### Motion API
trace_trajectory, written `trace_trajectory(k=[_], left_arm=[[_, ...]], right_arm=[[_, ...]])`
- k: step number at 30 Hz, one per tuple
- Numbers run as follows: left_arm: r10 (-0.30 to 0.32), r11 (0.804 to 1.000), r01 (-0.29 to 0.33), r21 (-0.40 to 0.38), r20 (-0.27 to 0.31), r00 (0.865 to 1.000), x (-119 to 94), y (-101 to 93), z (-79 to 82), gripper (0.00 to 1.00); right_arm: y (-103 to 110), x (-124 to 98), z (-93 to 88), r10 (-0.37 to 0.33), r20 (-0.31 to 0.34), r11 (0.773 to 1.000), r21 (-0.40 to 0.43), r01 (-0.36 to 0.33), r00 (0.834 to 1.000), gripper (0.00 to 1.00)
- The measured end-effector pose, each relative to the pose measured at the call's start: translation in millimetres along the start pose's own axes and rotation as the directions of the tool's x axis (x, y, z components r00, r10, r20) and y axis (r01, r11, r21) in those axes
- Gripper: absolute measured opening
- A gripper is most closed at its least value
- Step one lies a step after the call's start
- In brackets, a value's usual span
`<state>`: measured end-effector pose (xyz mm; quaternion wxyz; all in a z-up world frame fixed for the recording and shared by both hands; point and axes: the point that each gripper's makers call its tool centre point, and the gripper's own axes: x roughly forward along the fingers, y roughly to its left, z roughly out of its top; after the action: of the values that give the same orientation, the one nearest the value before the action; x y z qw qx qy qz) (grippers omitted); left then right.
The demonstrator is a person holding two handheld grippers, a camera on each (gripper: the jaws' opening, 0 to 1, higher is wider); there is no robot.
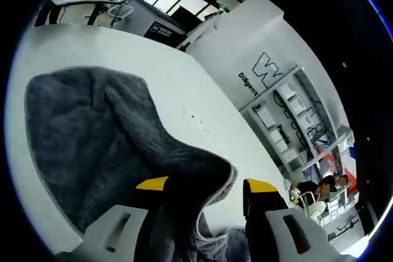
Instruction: Open the folded towel by lifting each exposed corner and separating the folded layers until the towel lies flat within the target outline without major curled edges
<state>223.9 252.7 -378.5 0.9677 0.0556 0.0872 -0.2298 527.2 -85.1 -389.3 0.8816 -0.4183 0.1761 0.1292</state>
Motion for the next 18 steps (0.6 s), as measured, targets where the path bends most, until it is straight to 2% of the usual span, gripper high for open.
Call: trace_trajectory(k=[5,9,11,14,18], left_arm=[[0.001,1.000,-0.001,0.002,-0.005,1.000,1,-0.4,-1.3,0.83],[0.003,1.000,-0.003,0.001,-0.008,1.000,1,0.3,-1.6,0.83],[0.005,1.000,-0.005,0.004,-0.011,1.000,0,0.0,-2.0,0.83],[0.003,1.000,-0.003,0.005,-0.006,1.000,0,1.1,-0.1,0.83],[0.008,1.000,-0.008,0.005,-0.013,1.000,1,4.1,-0.8,0.83]], right_arm=[[25,-28,11.5,0.064,0.086,0.995,0.066,-0.069,0.994,0.62],[39,-55,12.1,0.077,0.132,0.991,0.097,-0.091,0.988,0.68],[43,-70,9.9,0.064,0.157,0.987,0.137,-0.086,0.986,0.72],[50,-93,6.8,0.058,0.193,0.969,0.225,-0.102,0.979,0.74],[59,-123,-1.9,0.055,0.233,0.925,0.355,-0.138,0.971,0.76]])
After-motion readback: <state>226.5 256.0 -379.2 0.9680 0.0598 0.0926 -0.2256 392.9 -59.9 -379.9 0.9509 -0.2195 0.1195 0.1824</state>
